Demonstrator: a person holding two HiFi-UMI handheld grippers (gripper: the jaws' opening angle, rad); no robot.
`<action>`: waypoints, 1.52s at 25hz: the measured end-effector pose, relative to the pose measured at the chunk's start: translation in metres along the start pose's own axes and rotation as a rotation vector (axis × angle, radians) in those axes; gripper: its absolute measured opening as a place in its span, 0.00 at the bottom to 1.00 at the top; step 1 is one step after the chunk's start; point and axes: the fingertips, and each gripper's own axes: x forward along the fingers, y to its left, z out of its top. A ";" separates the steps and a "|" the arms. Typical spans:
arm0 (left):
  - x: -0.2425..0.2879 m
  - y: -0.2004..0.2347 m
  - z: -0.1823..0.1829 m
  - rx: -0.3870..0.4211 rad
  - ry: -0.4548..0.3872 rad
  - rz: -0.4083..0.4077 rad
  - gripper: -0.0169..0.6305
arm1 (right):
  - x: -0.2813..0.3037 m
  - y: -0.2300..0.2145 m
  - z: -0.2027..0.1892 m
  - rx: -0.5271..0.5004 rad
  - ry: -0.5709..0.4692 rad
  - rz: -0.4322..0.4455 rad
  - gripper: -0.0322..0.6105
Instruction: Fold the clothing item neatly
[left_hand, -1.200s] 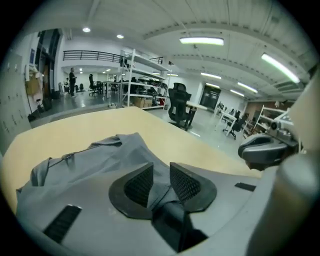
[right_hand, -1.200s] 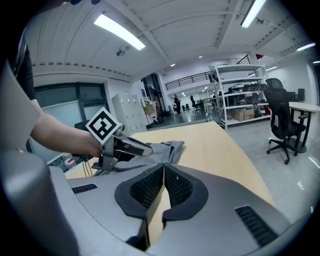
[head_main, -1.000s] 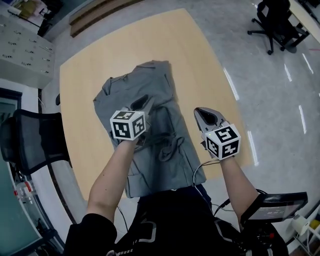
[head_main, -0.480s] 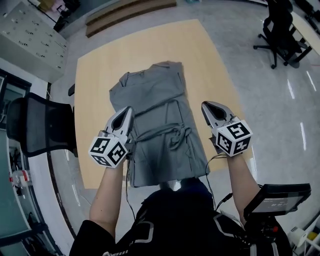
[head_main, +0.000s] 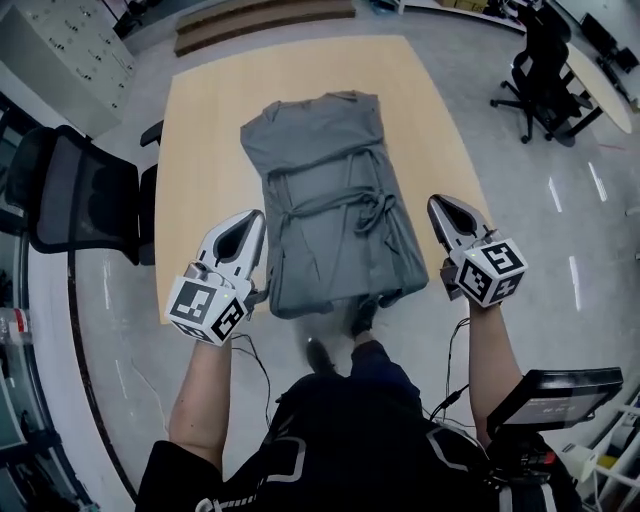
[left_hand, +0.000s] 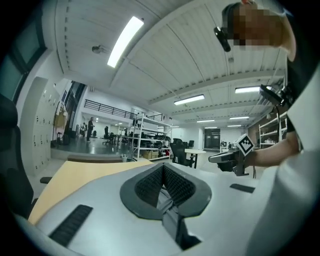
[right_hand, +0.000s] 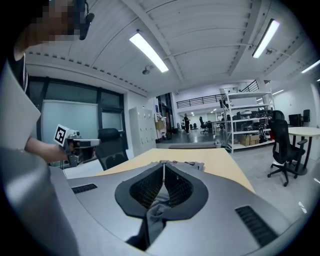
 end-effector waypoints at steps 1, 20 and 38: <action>-0.013 -0.001 0.000 -0.003 -0.005 0.001 0.03 | -0.009 0.010 -0.001 -0.003 0.004 0.002 0.07; -0.141 -0.067 -0.243 -0.261 0.309 0.171 0.16 | -0.102 0.015 -0.254 0.124 0.348 0.296 0.39; -0.070 -0.045 -0.495 -0.135 0.501 -0.013 0.55 | -0.024 -0.003 -0.466 0.142 0.429 0.326 0.48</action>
